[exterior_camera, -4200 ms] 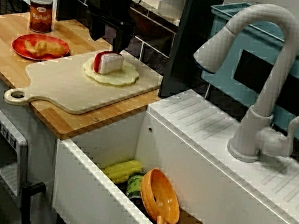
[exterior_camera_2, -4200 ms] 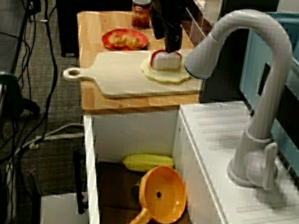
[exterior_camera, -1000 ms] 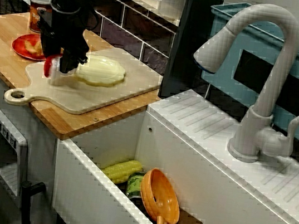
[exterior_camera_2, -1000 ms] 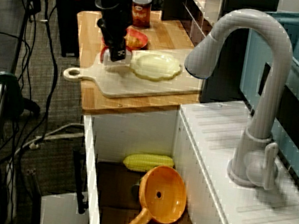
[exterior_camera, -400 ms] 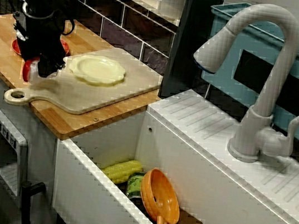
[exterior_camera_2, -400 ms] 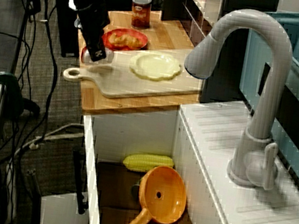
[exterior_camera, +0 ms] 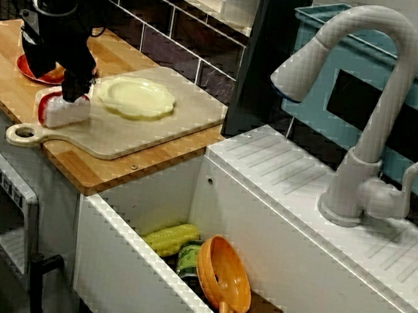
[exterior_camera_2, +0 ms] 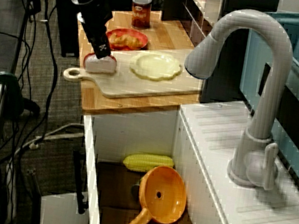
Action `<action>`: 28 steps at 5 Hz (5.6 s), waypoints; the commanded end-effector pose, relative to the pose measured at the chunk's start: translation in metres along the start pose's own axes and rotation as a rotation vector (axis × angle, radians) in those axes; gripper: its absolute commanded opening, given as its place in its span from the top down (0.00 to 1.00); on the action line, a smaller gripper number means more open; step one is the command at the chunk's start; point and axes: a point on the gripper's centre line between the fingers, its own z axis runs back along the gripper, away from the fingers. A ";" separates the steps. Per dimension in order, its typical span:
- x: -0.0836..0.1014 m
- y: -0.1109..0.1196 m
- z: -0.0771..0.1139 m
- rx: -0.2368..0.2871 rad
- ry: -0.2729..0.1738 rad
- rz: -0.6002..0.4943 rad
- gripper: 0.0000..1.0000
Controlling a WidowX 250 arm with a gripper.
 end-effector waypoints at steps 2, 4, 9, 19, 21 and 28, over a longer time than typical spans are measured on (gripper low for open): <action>0.045 0.036 0.025 -0.044 -0.004 -0.040 0.00; 0.058 0.065 0.020 -0.041 -0.080 -0.103 0.00; 0.060 0.085 -0.017 -0.118 -0.106 -0.567 0.00; 0.090 0.080 -0.037 -0.140 -0.062 -0.569 0.00; 0.092 0.085 -0.040 -0.149 -0.052 -0.546 0.00; 0.105 0.076 -0.059 -0.166 -0.047 -0.560 0.00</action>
